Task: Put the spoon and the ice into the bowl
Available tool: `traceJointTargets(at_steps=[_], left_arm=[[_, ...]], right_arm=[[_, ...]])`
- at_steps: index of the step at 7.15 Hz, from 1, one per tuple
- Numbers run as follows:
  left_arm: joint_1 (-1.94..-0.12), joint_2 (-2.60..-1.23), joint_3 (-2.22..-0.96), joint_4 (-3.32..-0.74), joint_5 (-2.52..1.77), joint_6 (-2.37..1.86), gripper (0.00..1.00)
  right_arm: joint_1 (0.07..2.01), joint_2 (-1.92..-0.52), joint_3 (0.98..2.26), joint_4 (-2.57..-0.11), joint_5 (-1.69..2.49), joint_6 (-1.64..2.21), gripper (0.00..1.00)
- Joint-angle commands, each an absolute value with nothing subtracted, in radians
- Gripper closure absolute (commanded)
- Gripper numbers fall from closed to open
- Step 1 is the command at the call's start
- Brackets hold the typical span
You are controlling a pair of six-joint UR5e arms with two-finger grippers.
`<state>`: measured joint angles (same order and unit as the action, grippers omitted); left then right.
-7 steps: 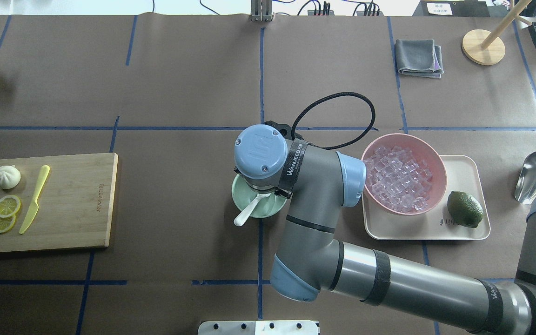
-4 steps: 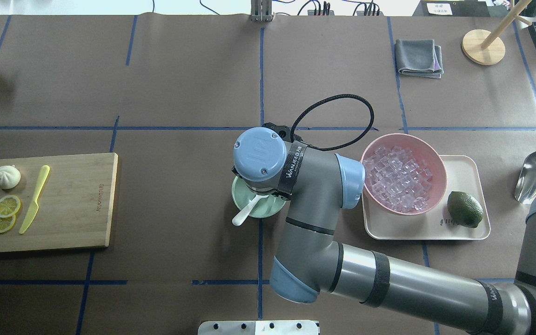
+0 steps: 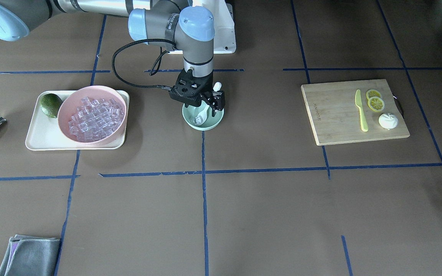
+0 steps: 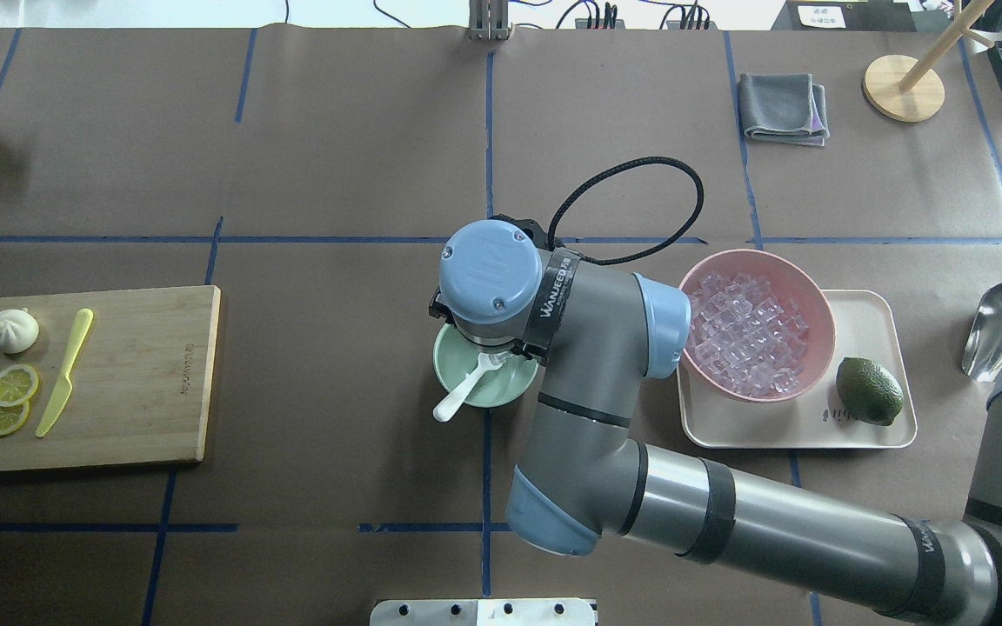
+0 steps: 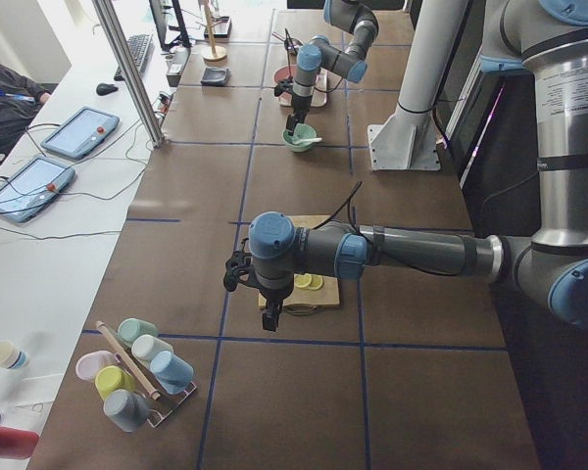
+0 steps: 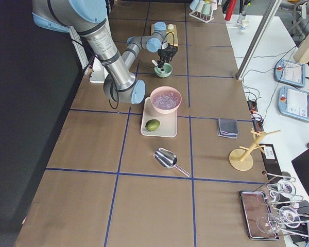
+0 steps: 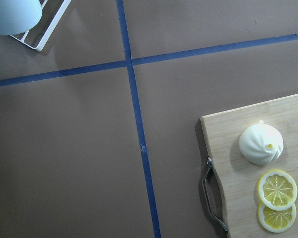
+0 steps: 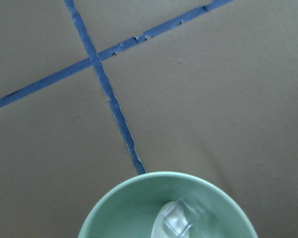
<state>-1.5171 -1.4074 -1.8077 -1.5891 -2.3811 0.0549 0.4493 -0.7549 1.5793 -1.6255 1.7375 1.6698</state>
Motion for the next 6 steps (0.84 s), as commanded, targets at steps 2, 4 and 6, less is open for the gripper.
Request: traceJointTargets(at_steps=[2,4,6], left_arm=[[-1.519,-1.399,-1.805,-1.554,-2.372,0.058,0.00],[-1.546,-1.399,-1.804,-1.520,-2.370,0.060,0.00],[-1.546,-1.411,-1.786,-1.520,-2.370,0.060,0.00]], right_arm=[[0.645,-0.831,1.639,-1.638,1.953,1.373,0.00],[0.818,-0.864,1.710,-1.765,2.083,1.120,0.00],[0.992,-0.921,1.736,-1.816,2.180,0.885,0.00]])
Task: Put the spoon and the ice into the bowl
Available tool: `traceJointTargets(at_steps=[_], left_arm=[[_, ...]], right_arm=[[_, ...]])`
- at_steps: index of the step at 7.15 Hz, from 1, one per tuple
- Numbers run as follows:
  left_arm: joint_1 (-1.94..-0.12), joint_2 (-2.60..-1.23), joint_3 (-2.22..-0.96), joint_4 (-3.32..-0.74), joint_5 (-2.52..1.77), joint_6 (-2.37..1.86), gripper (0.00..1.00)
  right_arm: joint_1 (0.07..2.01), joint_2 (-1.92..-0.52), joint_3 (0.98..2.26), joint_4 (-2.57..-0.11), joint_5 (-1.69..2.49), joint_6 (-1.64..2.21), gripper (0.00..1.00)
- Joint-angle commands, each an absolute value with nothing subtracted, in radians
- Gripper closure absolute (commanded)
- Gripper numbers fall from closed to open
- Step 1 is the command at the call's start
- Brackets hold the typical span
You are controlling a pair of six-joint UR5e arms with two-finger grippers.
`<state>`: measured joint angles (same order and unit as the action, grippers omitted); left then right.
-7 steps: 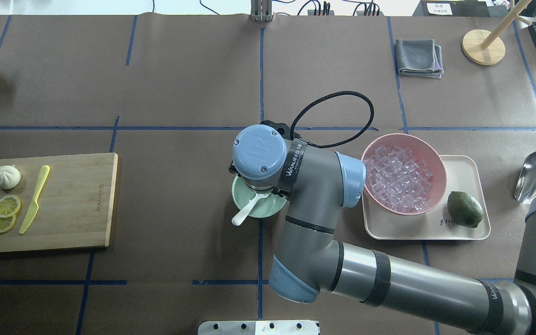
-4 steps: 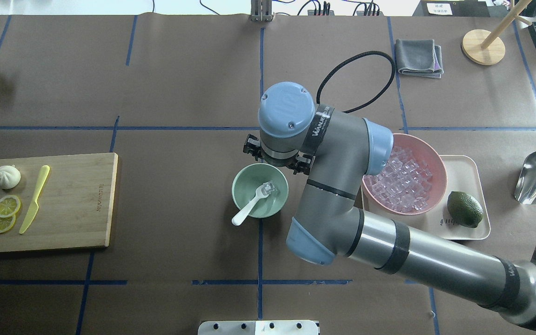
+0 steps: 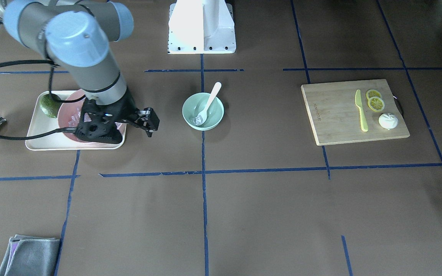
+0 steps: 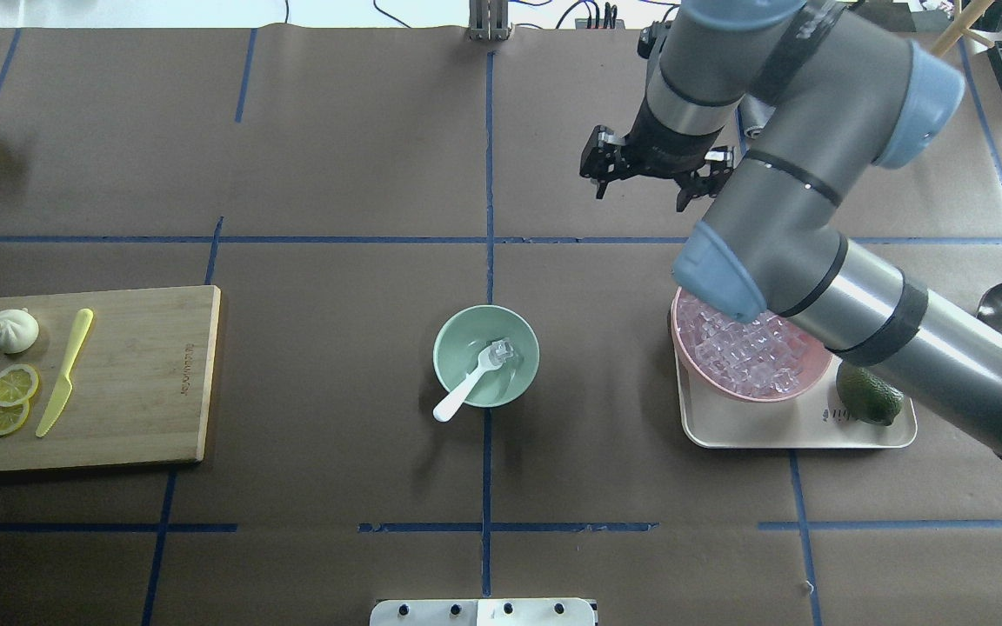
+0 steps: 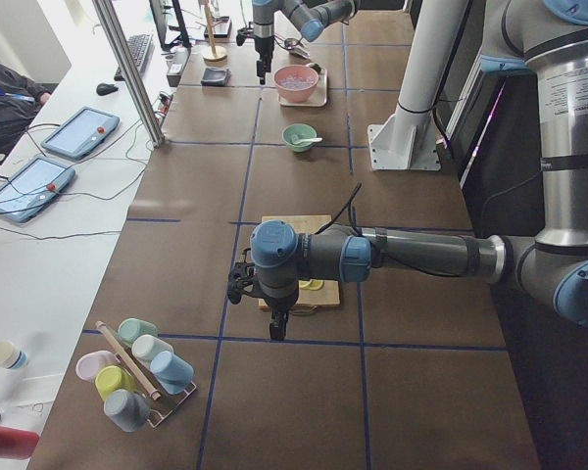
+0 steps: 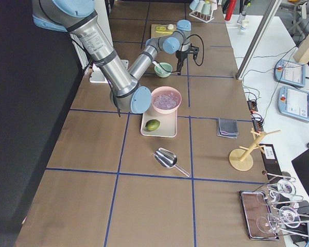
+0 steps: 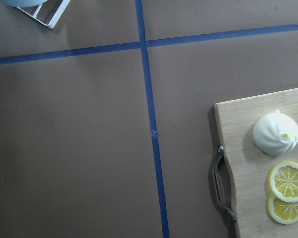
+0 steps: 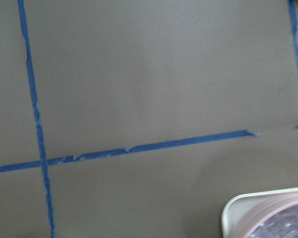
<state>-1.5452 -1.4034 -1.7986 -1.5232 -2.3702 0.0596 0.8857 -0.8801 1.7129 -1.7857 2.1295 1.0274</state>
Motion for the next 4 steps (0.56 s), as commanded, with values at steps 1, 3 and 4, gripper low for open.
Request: traceJointTargets(at_steps=[1,3,4], left_arm=[[-1.548,-1.434,-1.766,-1.520,-2.370,0.060,0.00],[-1.548,-1.463,-1.732,-1.525,-2.372,0.066,0.00],[-1.551,-1.469,-1.730,-1.519,-2.372,0.089,0.00]], right_arm=[[1.056,-1.030,1.811,-1.816,2.192,0.767,0.00],[1.188,-1.229,1.896,-1.815,2.233,0.460,0.00],[1.237,-1.330,1.920,-1.809,2.233,0.308,0.00]])
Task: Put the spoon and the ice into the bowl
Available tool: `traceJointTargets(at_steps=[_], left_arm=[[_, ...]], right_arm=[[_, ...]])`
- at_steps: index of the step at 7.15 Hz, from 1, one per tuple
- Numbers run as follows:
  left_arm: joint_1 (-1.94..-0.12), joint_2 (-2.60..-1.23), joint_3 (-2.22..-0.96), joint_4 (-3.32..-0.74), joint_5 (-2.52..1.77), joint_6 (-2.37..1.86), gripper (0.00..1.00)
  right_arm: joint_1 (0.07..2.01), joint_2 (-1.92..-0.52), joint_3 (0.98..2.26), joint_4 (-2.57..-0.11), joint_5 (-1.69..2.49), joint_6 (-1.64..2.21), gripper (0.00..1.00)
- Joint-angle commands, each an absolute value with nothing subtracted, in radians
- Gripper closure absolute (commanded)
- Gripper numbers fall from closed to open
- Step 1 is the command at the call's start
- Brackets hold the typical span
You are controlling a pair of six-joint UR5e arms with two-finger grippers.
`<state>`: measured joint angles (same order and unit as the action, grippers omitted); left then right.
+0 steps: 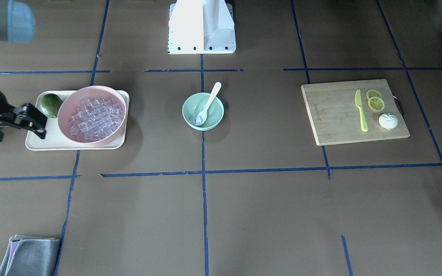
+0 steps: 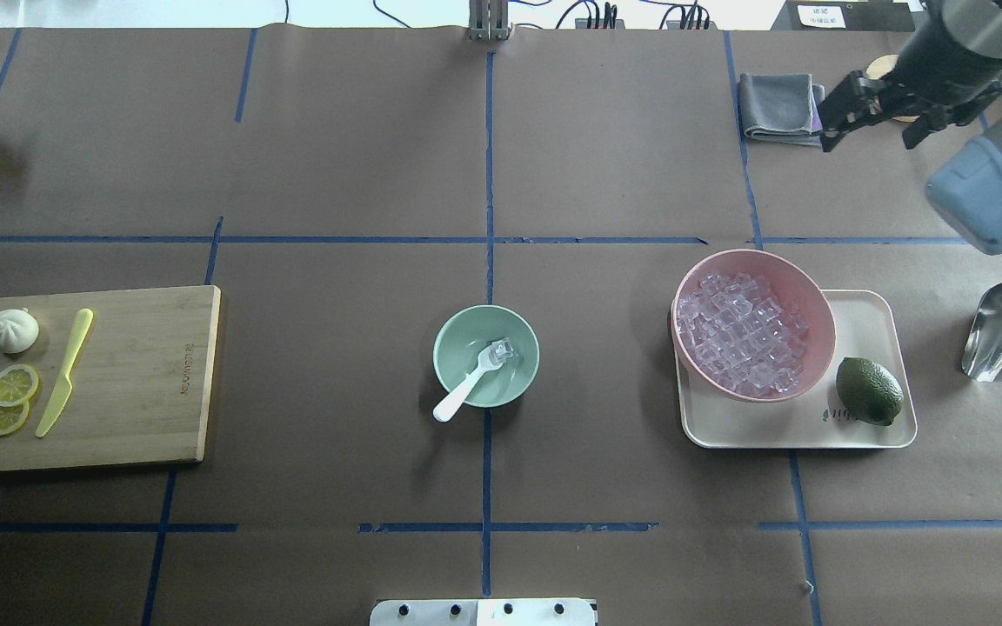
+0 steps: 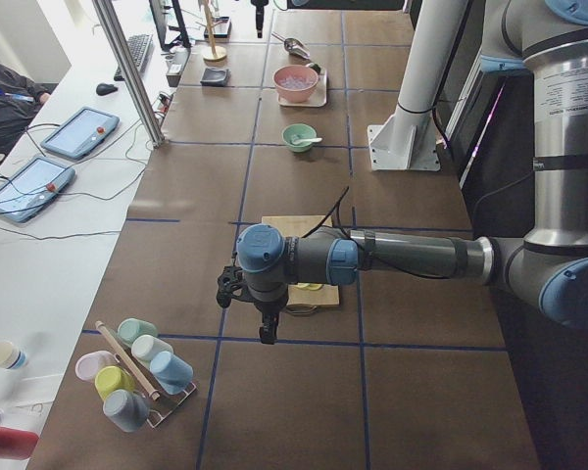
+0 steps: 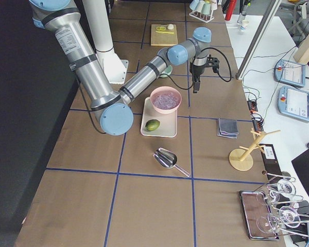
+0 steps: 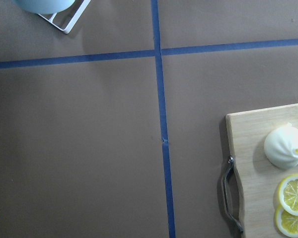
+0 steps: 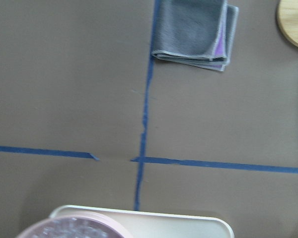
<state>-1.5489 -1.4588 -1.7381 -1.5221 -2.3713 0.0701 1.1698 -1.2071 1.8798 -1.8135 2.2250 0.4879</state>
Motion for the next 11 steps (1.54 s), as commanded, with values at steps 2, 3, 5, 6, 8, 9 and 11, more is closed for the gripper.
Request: traceJointTargets(at_steps=[2,3,5,6,8,9,11], left_arm=[[-1.554,-1.468,-1.741,-1.514,-2.375,0.087,0.00],[-1.554,-1.468,-1.740,-1.516,-2.375,0.087,0.00],[-1.555,-1.465,-1.752,-1.528,-2.375,0.087,0.00],[-1.555,-1.468,-1.743,-1.528,-2.373,0.092,0.00],[-1.555,-1.459,-1.755,-1.529,-2.375,0.097,0.00],[-1.555,-1.460,-1.755,-1.529,-2.375,0.098,0.00],[-1.555,-1.456,-1.747,-1.531,-2.375,0.097,0.00]], right_arm=[[1.348,-1.496,1.918,-1.804,2.224,0.054,0.00],[1.427,-1.582,1.917,-1.804,2.227,0.032,0.00],[1.503,-1.717,1.917,-1.802,2.229,0.023,0.00],[1.503,-1.761,1.913,-1.761,2.244,0.015,0.00],[1.503,-1.767,1.922,-1.747,2.256,0.021,0.00],[1.503,-1.764,1.921,-1.744,2.253,0.018,0.00],[1.503,-1.767,1.917,-1.746,2.255,0.023,0.00]])
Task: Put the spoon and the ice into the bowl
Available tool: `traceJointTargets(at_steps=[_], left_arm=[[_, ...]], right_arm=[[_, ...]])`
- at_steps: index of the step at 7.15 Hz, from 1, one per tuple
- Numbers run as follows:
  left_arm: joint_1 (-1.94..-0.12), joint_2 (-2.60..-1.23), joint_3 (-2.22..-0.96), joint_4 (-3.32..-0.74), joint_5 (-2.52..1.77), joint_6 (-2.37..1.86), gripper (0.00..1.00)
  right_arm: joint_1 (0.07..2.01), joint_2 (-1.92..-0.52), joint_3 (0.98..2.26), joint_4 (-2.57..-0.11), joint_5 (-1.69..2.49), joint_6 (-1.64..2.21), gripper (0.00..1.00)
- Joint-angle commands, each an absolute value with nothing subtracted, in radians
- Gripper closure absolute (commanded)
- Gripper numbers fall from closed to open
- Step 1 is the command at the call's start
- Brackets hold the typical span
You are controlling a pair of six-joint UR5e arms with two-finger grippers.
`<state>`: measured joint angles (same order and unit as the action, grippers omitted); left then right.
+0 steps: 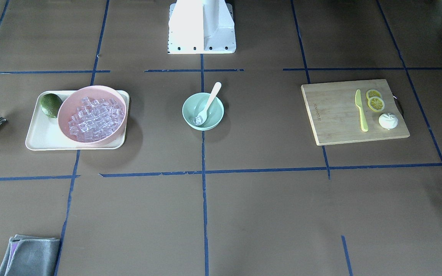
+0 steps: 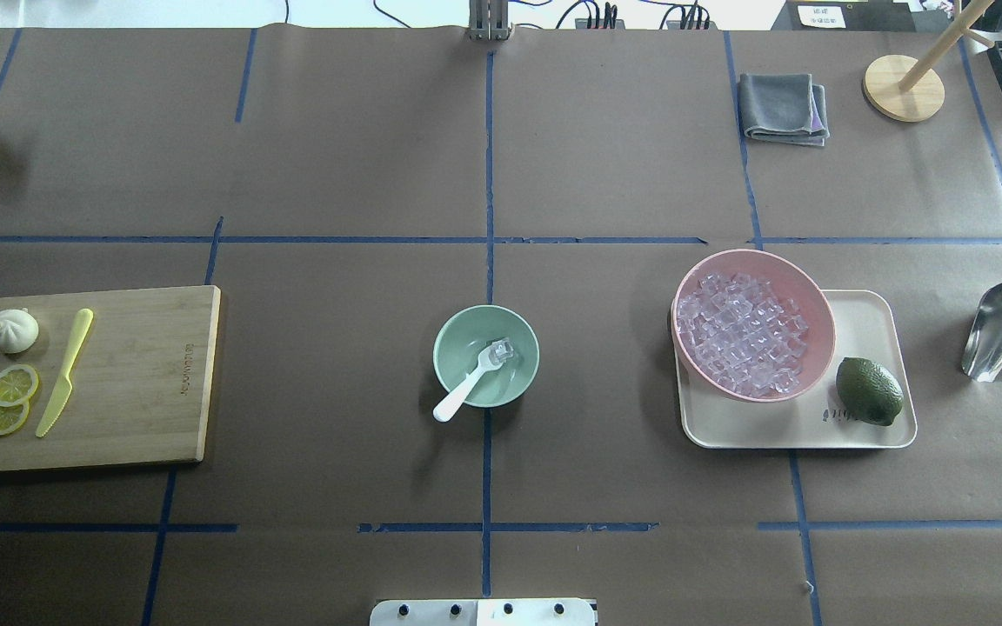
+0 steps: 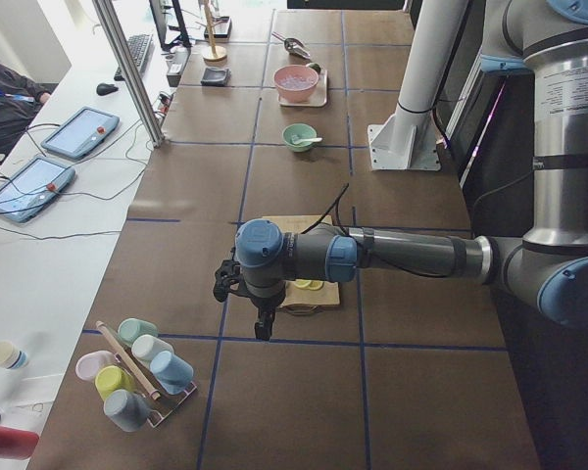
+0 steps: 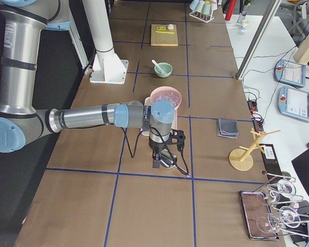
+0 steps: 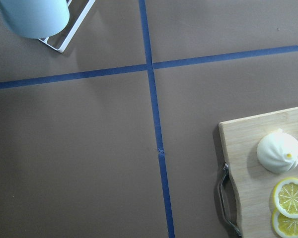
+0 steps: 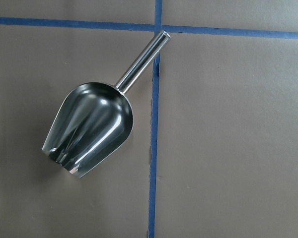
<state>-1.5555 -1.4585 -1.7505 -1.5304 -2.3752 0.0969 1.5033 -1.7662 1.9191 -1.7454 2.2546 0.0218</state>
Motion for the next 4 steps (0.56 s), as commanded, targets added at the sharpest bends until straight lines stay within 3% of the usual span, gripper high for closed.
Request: traceJointTargets(at_steps=[1,4], left_arm=[[-1.555,-1.456,-1.744,-1.531,-2.375,0.097,0.00],[-1.555,-1.459,-1.741,-1.531,-2.375,0.097,0.00]], right_arm=[[1.503,-1.767,1.917,-1.746,2.255,0.021,0.00],[1.502,-1.767,1.911,-1.746,2.255,0.021,0.00]])
